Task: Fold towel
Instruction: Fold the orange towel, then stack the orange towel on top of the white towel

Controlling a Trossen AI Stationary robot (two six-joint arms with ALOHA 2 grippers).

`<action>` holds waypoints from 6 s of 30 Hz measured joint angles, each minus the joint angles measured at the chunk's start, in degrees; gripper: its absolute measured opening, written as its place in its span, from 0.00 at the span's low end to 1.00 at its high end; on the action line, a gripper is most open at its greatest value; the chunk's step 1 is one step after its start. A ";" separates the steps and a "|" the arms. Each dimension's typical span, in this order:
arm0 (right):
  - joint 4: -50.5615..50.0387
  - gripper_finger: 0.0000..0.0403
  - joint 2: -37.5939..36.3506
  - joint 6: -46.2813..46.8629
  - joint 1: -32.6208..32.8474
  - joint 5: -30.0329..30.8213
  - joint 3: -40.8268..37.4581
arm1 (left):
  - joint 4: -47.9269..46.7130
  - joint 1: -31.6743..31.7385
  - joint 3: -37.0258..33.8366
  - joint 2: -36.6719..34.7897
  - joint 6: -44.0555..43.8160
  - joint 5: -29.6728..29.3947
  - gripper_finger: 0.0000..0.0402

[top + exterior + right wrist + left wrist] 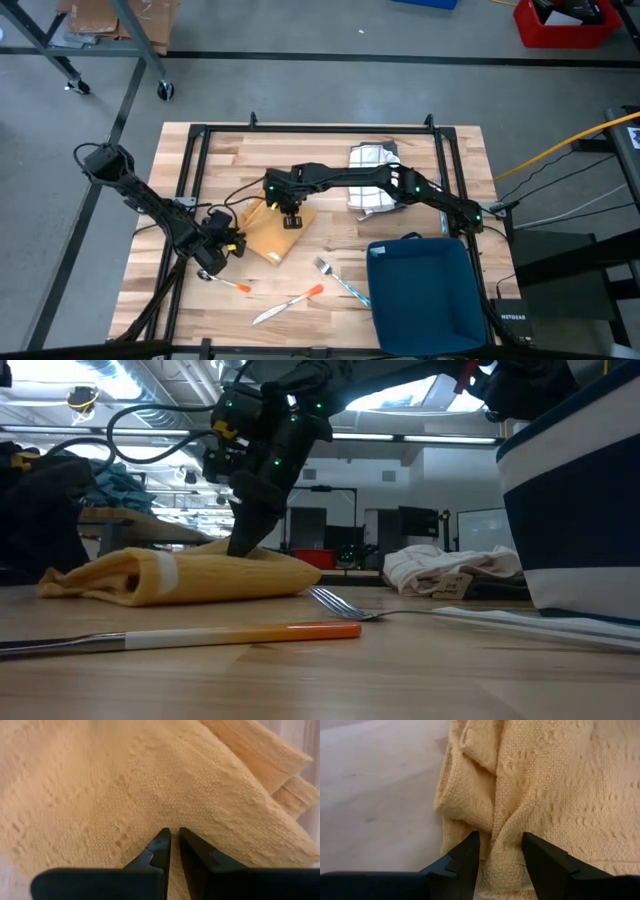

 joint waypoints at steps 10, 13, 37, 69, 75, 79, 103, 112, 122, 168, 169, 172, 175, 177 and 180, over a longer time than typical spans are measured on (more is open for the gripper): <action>0.70 0.11 -1.95 -0.12 0.04 0.01 4.89 | 0.18 -0.06 4.54 0.04 5.97 -0.90 0.36; -0.29 0.11 -3.75 2.21 0.09 -0.08 4.57 | 0.31 -0.06 6.49 -0.33 9.33 -1.15 0.36; -7.32 0.11 -5.25 15.23 5.73 -7.96 4.57 | -6.14 -0.02 9.70 -0.66 20.57 -1.99 0.36; -17.35 0.11 -5.39 28.91 6.36 -10.73 4.84 | -6.04 9.19 9.75 -7.16 29.13 -5.41 0.36; -18.02 0.11 -7.24 28.28 4.71 -12.11 4.90 | -5.87 12.03 9.97 -18.45 44.87 -5.49 0.36; -17.91 0.11 -7.61 28.26 3.23 -11.83 4.90 | -5.76 13.62 9.97 -24.45 55.26 -5.57 0.36; -9.90 0.29 -7.59 28.27 3.19 -4.93 4.90 | -6.22 16.07 8.76 -26.82 61.54 -5.42 0.36; -8.99 0.49 -7.48 41.97 4.24 -2.96 4.85 | -6.24 16.07 8.76 -26.82 62.67 -5.42 0.36; -4.06 0.51 -7.43 64.85 5.76 -1.10 4.85 | -8.55 16.05 8.76 -26.82 62.56 -3.49 0.36; 5.30 0.51 -7.37 107.01 20.83 23.15 4.85 | -12.23 16.00 8.76 -26.80 68.50 16.52 0.36; 5.32 0.51 -7.37 107.01 20.87 23.51 4.85 | -12.23 16.00 8.76 -26.80 68.50 16.52 0.36; 5.29 0.51 -7.37 106.99 21.21 24.75 4.85 | -12.22 16.03 8.76 -26.80 68.50 16.52 0.36; 5.34 0.51 -7.37 106.99 21.49 25.25 4.85 | -12.21 16.03 8.76 -26.80 68.50 16.50 0.36; 5.29 0.51 -7.37 106.97 21.49 25.55 4.85 | -12.21 16.05 8.76 -26.80 68.50 16.50 0.36; 5.32 0.51 -7.37 106.96 21.49 25.57 4.85 | -12.21 16.05 8.76 -26.80 68.50 16.50 0.36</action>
